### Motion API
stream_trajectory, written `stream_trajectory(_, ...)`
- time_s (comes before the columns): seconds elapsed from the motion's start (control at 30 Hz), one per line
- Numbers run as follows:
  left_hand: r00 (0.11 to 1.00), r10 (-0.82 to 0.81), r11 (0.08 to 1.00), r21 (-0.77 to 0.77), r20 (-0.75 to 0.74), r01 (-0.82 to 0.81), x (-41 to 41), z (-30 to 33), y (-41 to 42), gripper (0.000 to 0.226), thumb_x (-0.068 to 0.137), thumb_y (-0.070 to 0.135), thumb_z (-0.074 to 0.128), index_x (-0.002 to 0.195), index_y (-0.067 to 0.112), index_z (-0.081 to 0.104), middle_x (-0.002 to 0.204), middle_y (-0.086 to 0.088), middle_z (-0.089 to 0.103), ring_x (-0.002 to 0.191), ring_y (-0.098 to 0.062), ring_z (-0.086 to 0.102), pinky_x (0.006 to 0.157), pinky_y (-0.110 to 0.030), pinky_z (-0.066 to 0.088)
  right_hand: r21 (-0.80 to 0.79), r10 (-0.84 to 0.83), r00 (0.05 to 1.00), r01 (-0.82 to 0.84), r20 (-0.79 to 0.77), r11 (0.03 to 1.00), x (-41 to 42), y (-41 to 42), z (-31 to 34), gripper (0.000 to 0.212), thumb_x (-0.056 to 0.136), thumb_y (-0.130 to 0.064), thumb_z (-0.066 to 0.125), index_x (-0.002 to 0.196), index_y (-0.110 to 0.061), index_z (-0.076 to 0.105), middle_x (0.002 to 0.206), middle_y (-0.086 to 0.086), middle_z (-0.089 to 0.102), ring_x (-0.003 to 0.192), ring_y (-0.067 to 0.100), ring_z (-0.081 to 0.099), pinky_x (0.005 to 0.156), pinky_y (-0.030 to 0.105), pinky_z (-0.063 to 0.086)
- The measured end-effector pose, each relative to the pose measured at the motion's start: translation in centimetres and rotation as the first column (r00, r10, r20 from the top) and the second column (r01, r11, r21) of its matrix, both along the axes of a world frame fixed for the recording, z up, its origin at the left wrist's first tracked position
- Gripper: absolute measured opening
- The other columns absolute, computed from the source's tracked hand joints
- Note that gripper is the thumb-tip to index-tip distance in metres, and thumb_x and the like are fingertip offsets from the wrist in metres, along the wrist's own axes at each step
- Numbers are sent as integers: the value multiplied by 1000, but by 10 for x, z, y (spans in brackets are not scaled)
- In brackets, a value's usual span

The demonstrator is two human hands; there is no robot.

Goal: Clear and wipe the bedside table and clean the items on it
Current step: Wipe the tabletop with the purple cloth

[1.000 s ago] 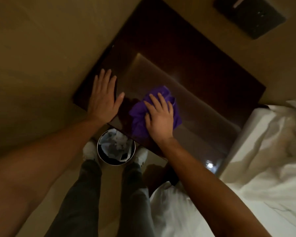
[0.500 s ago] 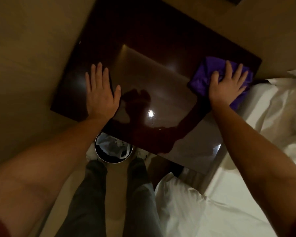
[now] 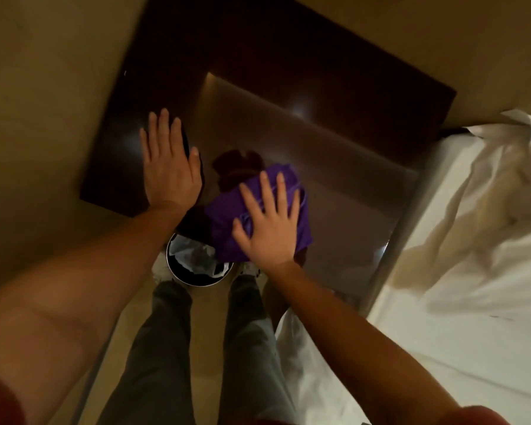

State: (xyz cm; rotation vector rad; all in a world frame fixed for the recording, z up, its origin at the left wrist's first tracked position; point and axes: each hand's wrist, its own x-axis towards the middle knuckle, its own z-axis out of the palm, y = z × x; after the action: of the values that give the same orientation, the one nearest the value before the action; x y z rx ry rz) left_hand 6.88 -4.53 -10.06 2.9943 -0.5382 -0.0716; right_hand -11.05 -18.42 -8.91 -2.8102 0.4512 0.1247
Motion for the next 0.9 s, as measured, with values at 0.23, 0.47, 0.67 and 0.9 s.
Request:
stream_trajectory(0.23,1000,-6,1000,9,19,6,-3,0,2,60,107,40,28,158,8,22,169,-14,15,158,-30,9,128,-49,9,64,70,997,-72,32,995,-17,5,0,53,100,-43,53,151,-28,51,168,7,32,159,35,14,123,67,14)
stream_trajectory(0.47,1000,-16,1000,3,23,16,-4,-1,0,60,108,41,27,157,7,23,169,-15,17,157,-31,11,128,-51,11,9,-276,960,276,39,961,7,-90,8,53,98,-43,53,148,-29,55,166,6,36,157,35,22,124,62,17)
stream_trajectory(0.67,1000,-14,1000,-8,14,14,-5,0,1,61,108,42,26,158,6,24,168,-15,17,157,-31,11,127,-52,12,-54,-519,853,517,-55,854,-22,-156,12,64,97,-54,44,157,-33,41,171,3,23,159,34,13,124,63,13)
stream_trajectory(0.9,1000,-17,1000,-11,-10,16,-4,2,1,67,107,50,23,158,6,23,168,-16,18,157,-32,11,127,-52,11,-36,-637,769,636,-49,771,-69,-93,12,68,93,-53,44,158,-31,40,171,5,24,159,34,13,124,63,12)
